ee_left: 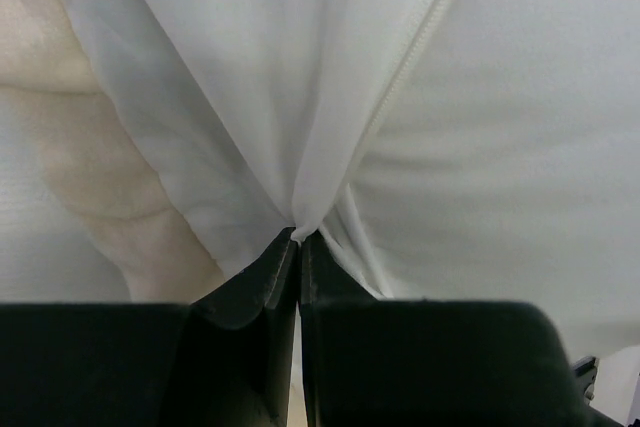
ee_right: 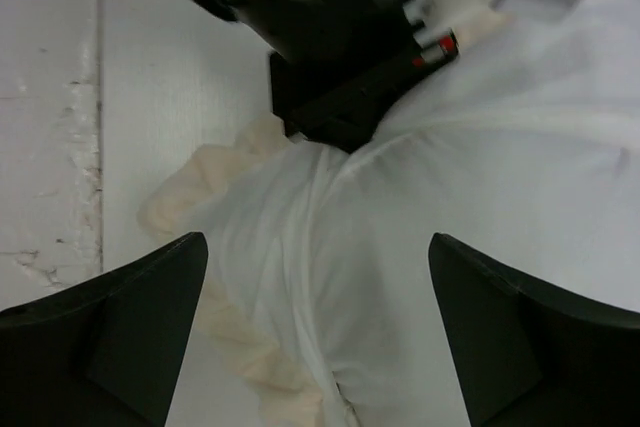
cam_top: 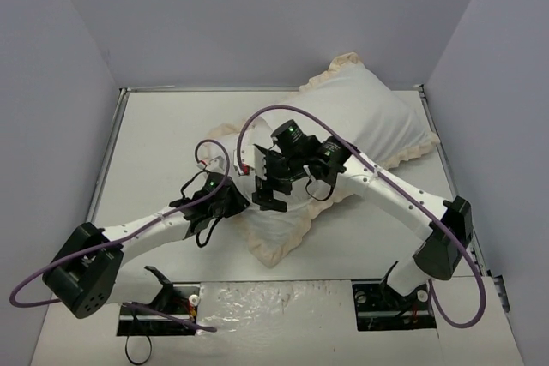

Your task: Remove the pillowcase from the pillow

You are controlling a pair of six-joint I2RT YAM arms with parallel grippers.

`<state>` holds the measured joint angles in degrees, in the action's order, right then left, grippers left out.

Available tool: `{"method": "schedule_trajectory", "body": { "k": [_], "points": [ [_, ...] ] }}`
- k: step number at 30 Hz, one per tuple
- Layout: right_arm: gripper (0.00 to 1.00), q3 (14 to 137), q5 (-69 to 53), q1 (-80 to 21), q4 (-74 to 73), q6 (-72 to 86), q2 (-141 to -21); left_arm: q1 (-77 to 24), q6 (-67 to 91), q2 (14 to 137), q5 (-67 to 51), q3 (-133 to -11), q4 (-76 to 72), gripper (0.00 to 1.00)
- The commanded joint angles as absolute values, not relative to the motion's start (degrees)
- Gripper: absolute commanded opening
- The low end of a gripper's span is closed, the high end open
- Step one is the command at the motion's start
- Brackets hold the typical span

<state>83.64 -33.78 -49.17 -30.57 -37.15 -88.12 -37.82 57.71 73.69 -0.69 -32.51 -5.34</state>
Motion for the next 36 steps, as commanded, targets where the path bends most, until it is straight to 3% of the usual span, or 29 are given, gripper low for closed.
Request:
{"method": "schedule_trajectory", "body": {
  "k": [1, 7, 19, 26, 29, 31, 32, 34, 35, 36],
  "points": [
    [0.89, 81.7, -14.5, -48.0, -25.2, -30.2, -90.2, -38.0, 58.2, 70.5, -1.8, -31.1, -5.4, 0.02],
    [0.93, 78.6, 1.9, -48.6, -11.3, -16.5, -93.0, -38.0, 60.4, 61.5, -1.1, -27.6, -3.1, 0.02],
    [0.96, 73.1, -2.6, -51.3, -9.3, -1.3, -96.9, -38.0, 62.8, 53.3, 1.3, -23.8, -0.8, 0.02],
    [0.98, 69.7, 9.6, -52.0, -9.5, -0.7, -102.7, -38.0, 63.0, 53.8, 1.2, -23.0, -2.2, 0.02],
    [0.9, 68.4, 12.5, -51.2, -8.8, 0.0, -106.2, -38.0, 62.9, 53.9, 1.1, -23.0, -2.3, 0.02],
    [0.74, 68.3, 11.7, -50.5, -8.1, 0.0, -108.0, -38.1, 62.8, 53.9, 0.9, -23.1, -2.4, 0.02],
    [0.59, 68.4, 10.7, -49.5, -7.9, 0.0, -108.4, -38.0, 62.8, 54.0, 0.7, -23.2, -2.4, 0.02],
    [0.44, 69.0, 8.9, -48.5, -7.2, 0.0, -109.0, -38.0, 62.7, 54.1, 0.4, -23.3, -2.5, 0.02],
    [0.28, 69.4, 7.9, -47.2, -6.9, 0.0, -109.1, -38.1, 62.6, 54.4, 0.2, -23.4, -2.5, 0.02],
    [0.18, 69.9, 6.7, -46.3, -6.9, 0.0, -109.2, -38.1, 62.5, 54.6, 0.0, -23.3, -2.7, 0.02]
  ]
}}
